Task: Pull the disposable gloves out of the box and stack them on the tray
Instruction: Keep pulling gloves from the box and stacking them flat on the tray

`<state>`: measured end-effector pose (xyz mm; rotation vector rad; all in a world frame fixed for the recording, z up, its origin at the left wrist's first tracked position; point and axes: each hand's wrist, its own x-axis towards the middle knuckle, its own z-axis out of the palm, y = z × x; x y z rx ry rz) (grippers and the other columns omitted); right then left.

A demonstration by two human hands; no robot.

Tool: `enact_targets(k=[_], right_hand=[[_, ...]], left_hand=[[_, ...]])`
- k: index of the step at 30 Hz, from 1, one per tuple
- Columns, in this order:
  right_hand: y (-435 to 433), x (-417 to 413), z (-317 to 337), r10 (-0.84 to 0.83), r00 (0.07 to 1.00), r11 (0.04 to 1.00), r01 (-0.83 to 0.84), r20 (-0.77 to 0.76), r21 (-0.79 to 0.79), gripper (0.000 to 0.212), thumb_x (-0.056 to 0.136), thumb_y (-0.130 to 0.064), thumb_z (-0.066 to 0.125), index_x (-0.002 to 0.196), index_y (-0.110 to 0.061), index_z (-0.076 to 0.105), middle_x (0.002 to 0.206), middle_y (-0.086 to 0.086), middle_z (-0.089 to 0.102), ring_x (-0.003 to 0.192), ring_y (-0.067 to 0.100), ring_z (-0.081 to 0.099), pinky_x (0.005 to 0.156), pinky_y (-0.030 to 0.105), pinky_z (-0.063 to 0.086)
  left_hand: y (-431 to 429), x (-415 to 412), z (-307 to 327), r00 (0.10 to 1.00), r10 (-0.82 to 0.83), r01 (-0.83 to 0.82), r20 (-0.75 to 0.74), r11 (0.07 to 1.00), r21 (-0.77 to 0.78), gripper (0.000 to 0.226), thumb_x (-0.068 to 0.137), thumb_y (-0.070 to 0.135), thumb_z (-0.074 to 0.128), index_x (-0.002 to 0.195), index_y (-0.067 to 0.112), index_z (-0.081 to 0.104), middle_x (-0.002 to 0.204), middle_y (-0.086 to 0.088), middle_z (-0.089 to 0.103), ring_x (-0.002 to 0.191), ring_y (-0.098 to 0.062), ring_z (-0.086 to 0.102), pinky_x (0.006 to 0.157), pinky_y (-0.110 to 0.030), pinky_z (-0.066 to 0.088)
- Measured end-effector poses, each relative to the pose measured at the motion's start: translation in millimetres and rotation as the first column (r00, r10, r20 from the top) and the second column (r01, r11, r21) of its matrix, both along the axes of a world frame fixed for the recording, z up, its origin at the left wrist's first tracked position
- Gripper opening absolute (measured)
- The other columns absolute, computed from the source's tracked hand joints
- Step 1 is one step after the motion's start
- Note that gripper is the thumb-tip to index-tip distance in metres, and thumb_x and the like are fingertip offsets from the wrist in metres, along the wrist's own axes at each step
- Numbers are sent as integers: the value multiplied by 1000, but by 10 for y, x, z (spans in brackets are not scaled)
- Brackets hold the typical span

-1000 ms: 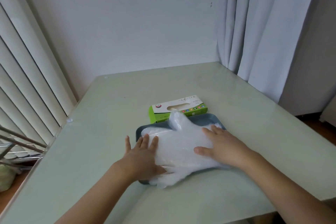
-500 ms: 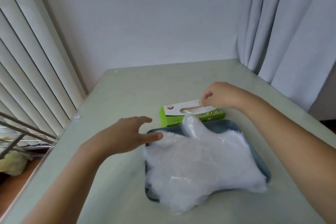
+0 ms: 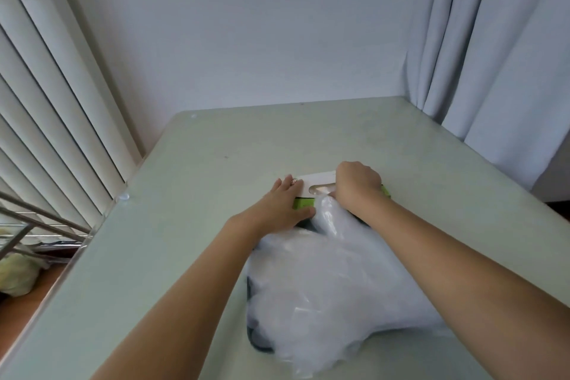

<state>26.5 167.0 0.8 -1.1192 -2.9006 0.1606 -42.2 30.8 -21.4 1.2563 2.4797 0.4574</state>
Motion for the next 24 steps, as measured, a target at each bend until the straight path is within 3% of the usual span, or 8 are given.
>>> enact_targets(k=[5,9,12,15,18,20,23,24], right_hand=[[-15,-26,-64,-38,995,999,36,-90,-23,10,87,2,51,82,-6,54,104,11,62,98,30,60,68,28,38],[113,22,-96,-84,977,990,59,-194,-129,30,85,-7,59,63,-11,38,77,6,55,71,25,50,59,27,38],[187,54,-60,-161,948,955,79,-276,-285,25,80,-13,67,65,-7,47,70,7,54,63,23,49,51,26,34],[237,87,-24,-184,913,911,19,-365,-411,22,79,-20,74,79,1,66,78,10,65,76,28,60,65,27,45],[228,185,80,-226,816,813,-143,-532,-564,17,82,-16,72,88,0,70,84,9,67,76,23,62,76,31,51],[195,249,165,-263,757,719,-259,-598,-645,9,85,-13,70,88,-5,69,83,3,65,67,15,57,66,23,50],[148,378,356,-323,656,594,-421,-682,-685,6,87,-12,67,81,-12,68,67,-8,61,64,7,52,64,17,46],[138,430,448,-381,594,505,-509,-709,-697,7,88,-11,66,81,-11,67,60,-8,56,61,7,50,66,19,46]], left_hand=[[55,-59,-173,1000,10,-9,-25,999,41,57,100,40,41,146,13,25,157,-5,13,143,-25,11,114,-37,20],[52,-73,-221,1000,12,-11,-15,997,81,54,99,40,42,144,14,28,155,-3,16,142,-26,12,114,-38,21],[48,-87,-257,1000,18,-17,-8,994,106,53,98,40,44,143,14,30,151,-4,21,140,-29,15,113,-39,24],[51,-85,-261,1000,9,-7,-25,996,95,51,99,39,43,144,19,32,148,-7,23,136,-30,19,112,-38,24],[57,-59,-211,999,14,-10,-37,995,98,49,99,38,44,144,21,35,146,-8,26,130,-27,23,111,-35,23],[71,-66,-207,1000,30,-30,-2,997,75,52,99,39,44,147,21,33,150,-9,24,134,-28,22,113,-35,22],[70,-38,-133,993,69,-71,91,997,27,59,100,40,44,152,22,25,161,-7,9,147,-30,5,118,-39,10],[71,-21,-100,996,55,-56,66,998,4,58,100,40,43,152,22,25,160,-6,10,147,-31,4,117,-37,11]])
